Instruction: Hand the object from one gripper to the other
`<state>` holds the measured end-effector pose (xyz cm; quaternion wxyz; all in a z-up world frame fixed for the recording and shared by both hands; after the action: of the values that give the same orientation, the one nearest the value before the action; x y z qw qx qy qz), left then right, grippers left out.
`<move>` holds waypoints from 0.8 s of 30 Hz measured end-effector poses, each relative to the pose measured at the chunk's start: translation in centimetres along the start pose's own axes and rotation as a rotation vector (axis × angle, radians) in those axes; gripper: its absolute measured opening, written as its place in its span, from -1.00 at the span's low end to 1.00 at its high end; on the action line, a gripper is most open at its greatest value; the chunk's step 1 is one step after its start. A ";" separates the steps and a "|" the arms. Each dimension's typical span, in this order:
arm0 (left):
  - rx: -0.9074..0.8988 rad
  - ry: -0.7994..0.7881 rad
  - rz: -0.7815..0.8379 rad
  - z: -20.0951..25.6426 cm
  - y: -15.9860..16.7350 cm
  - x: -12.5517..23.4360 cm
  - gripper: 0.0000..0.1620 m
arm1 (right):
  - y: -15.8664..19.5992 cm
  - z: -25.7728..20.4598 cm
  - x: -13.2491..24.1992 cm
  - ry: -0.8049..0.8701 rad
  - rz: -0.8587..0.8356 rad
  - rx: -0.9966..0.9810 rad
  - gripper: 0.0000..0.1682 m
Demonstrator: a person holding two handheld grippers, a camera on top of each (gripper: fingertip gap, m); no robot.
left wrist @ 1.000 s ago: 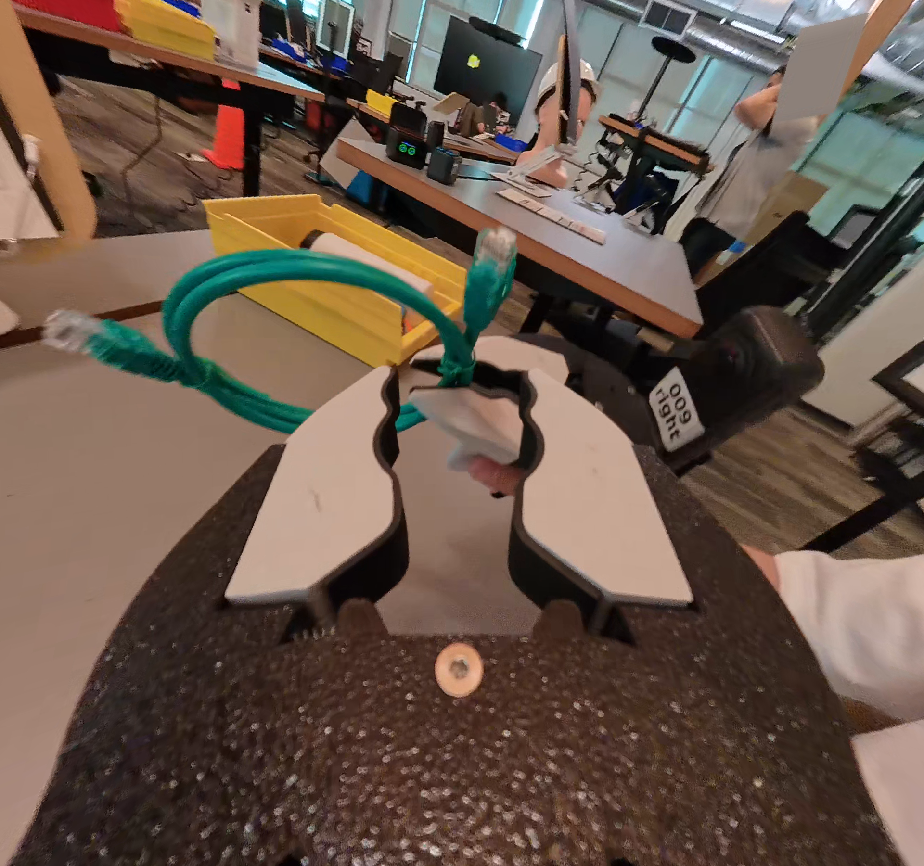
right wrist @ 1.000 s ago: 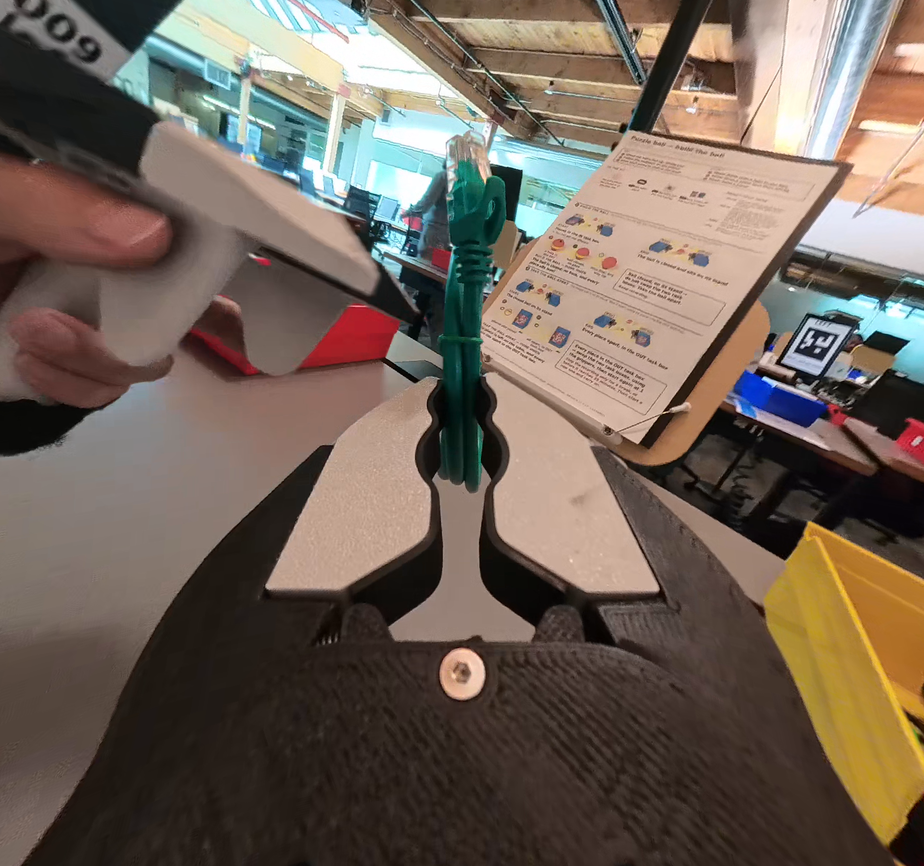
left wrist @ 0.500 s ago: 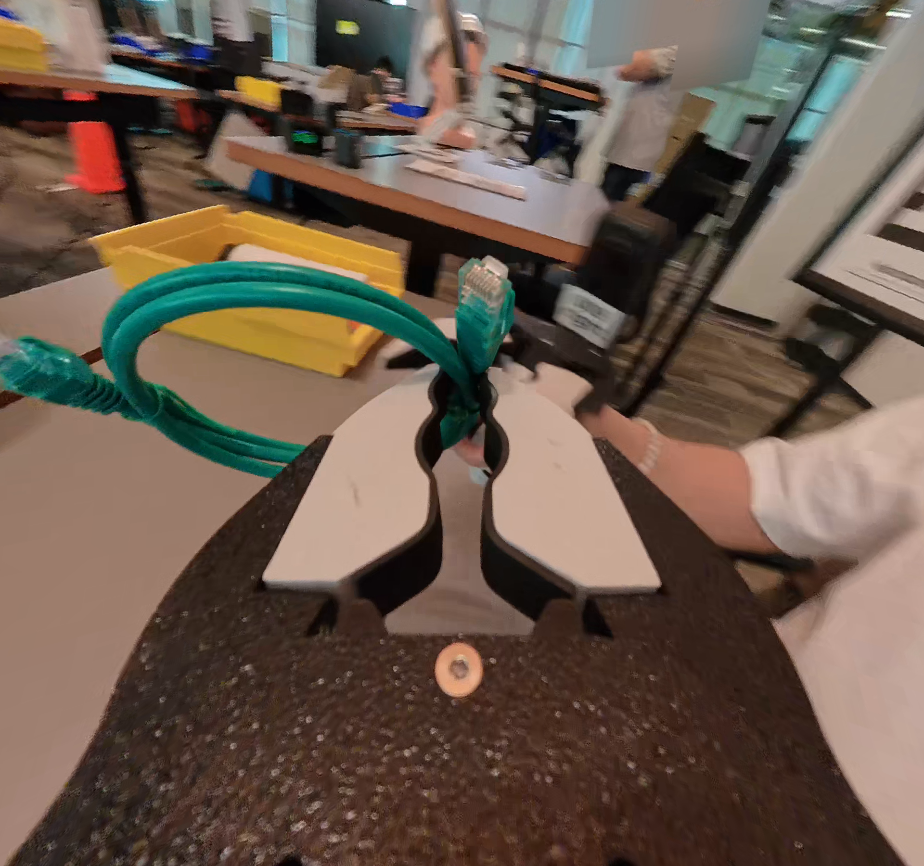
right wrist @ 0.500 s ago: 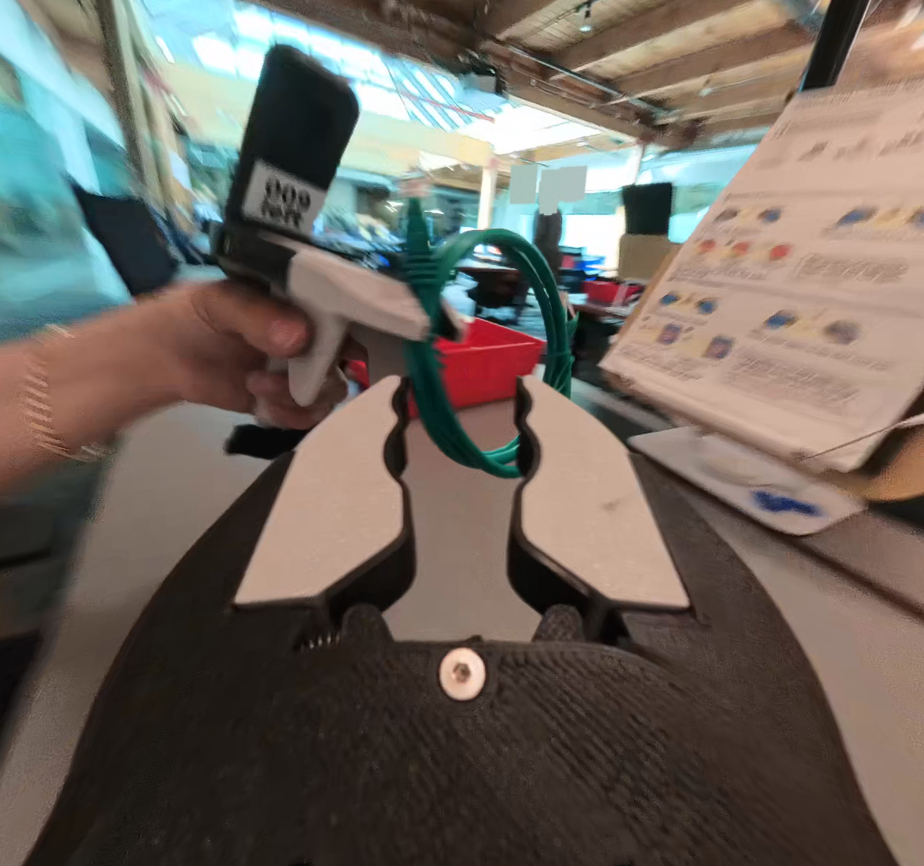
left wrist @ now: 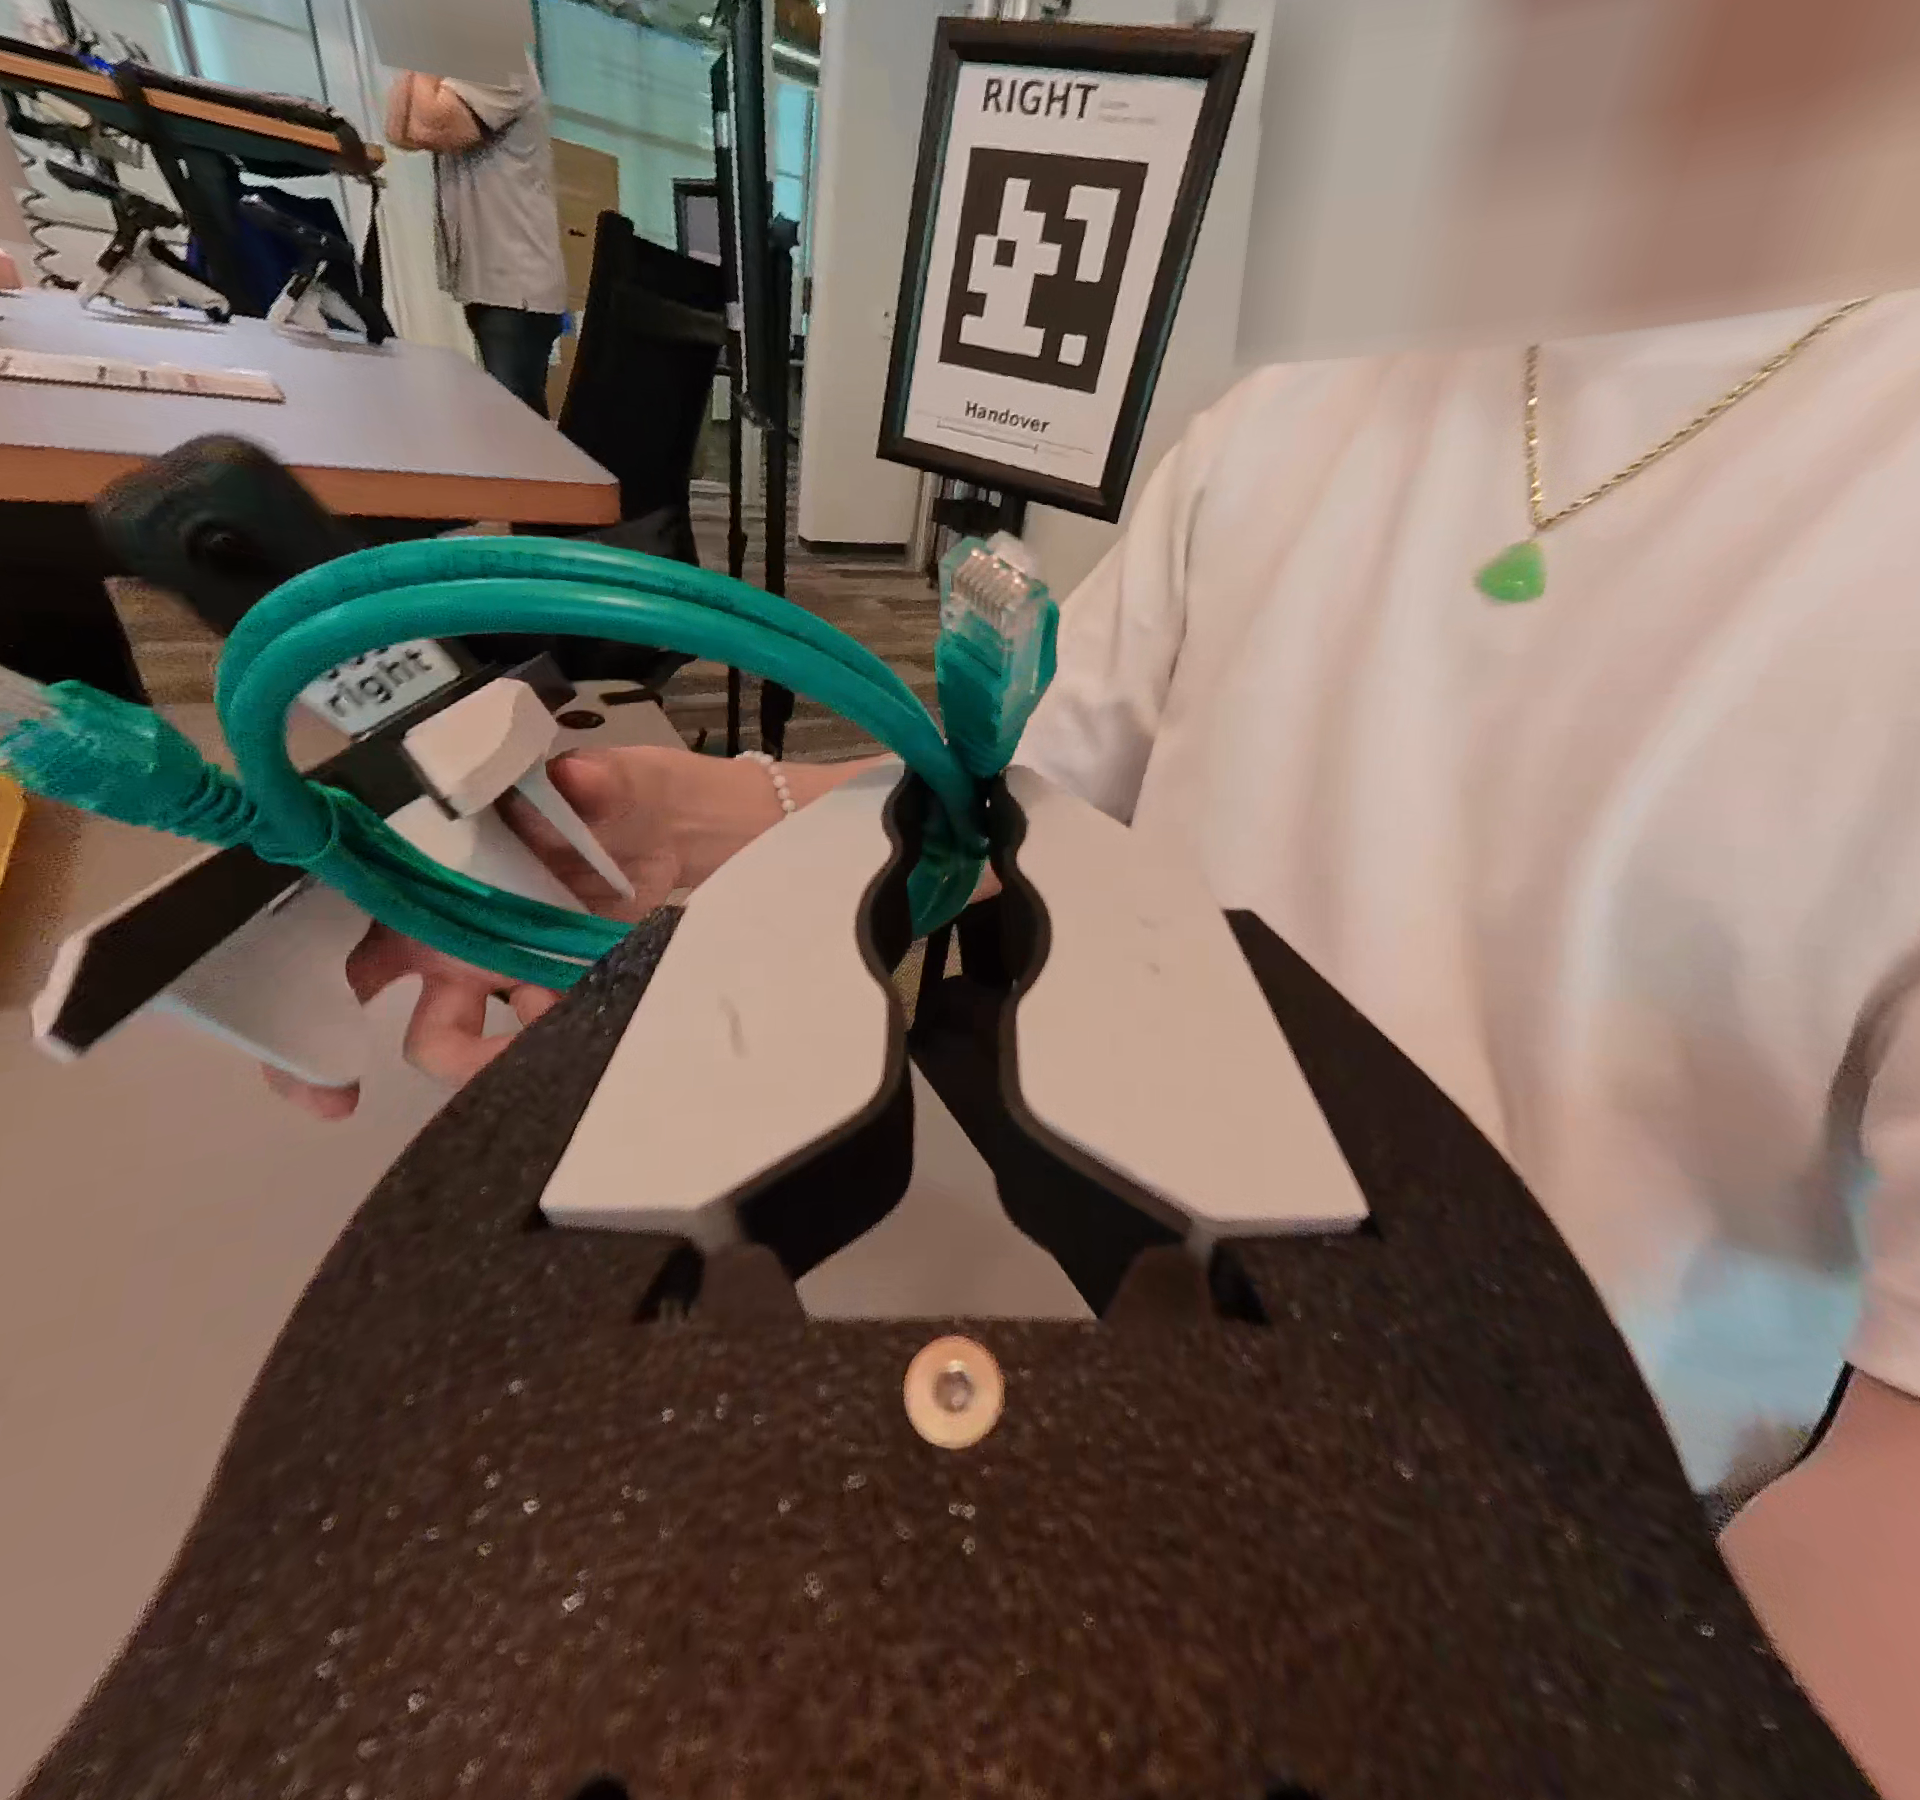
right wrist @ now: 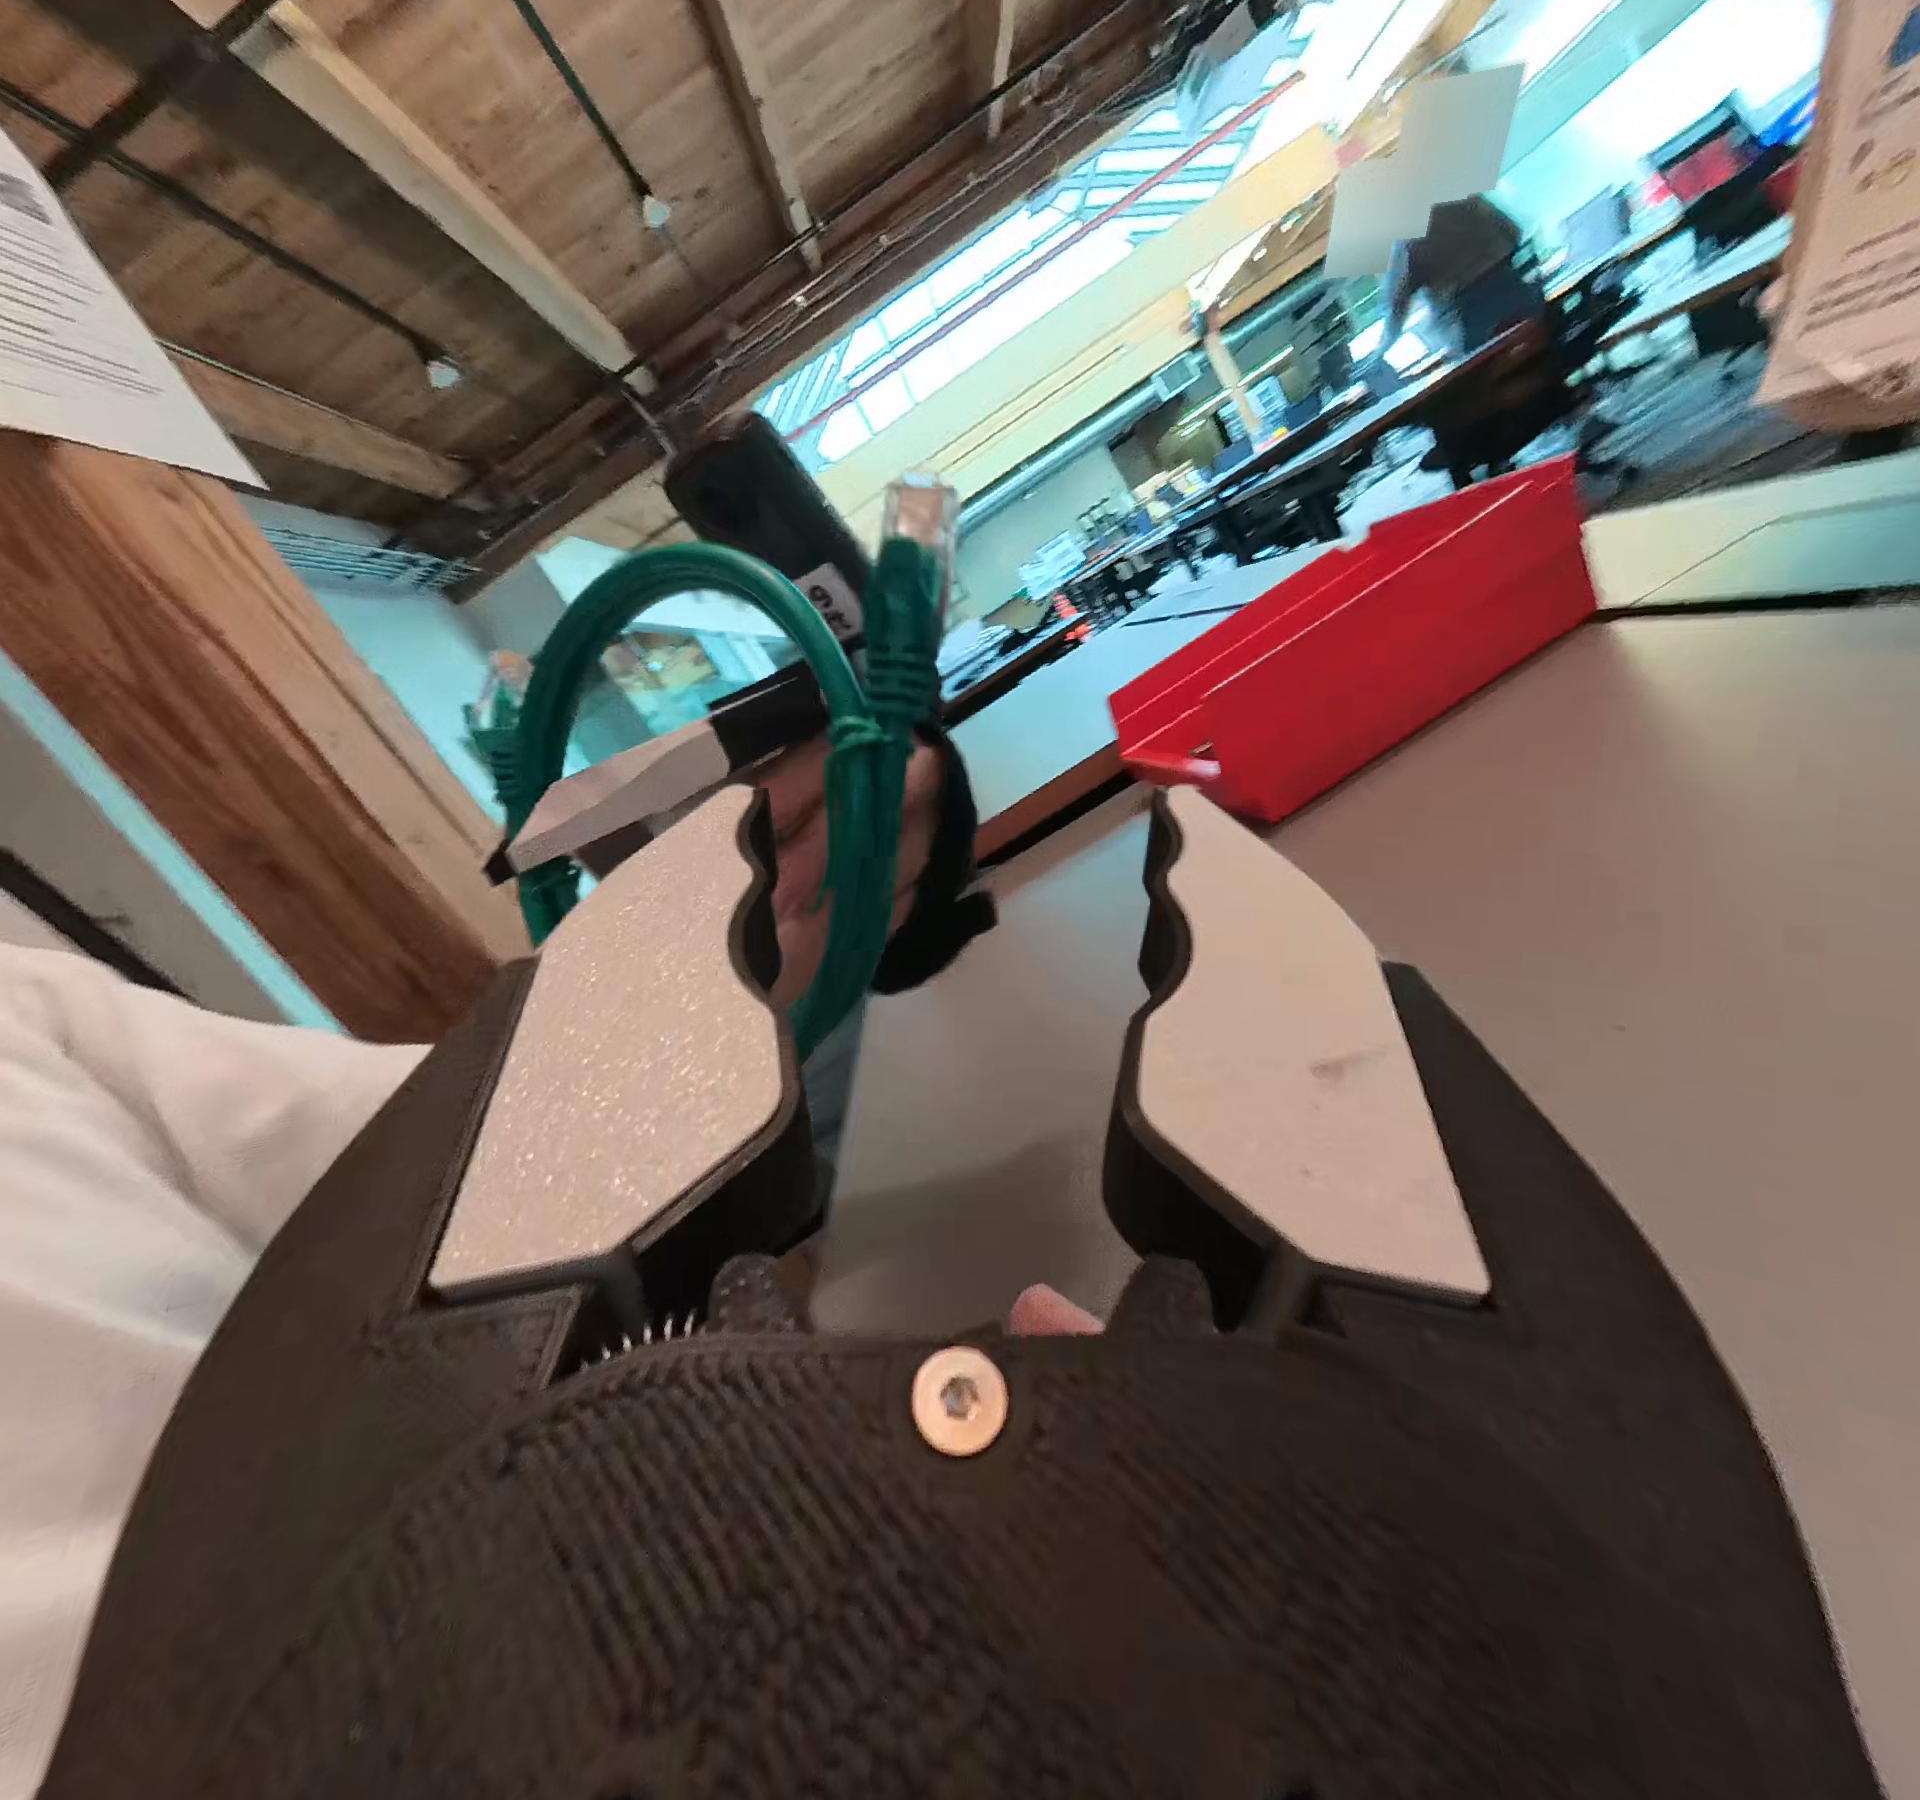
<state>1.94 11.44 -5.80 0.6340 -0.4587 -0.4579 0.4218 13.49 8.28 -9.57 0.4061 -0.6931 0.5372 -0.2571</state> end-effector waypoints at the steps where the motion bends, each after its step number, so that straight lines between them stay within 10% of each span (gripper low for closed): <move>1: 0.007 -0.013 -0.008 -0.2 0.3 -0.1 -0.86 | -0.1 0.1 0.0 0.042 0.005 0.045 -0.31; 6: 0.031 -0.084 -0.052 -0.9 0.8 -0.5 -0.86 | 0.4 0.1 -0.4 0.270 -0.101 0.332 -0.86; 24: 0.206 -0.995 -0.204 -6.9 0.3 4.0 -0.35 | -4.7 1.0 5.6 0.921 0.019 0.724 -0.91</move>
<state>9.50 13.92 -6.42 0.4193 -0.0909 -0.7025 0.5677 18.40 3.71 -6.64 0.3440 -0.3225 0.5425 -0.6953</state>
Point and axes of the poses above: each gripper's, where its closed fingertips meet, x back along the fingers, y out of its underside, z = x × y across the jaws, the point moved 2 cm from there along x, back along the fingers, and after that the axes turned 14 degrees about -z, right-handed, at the moved point
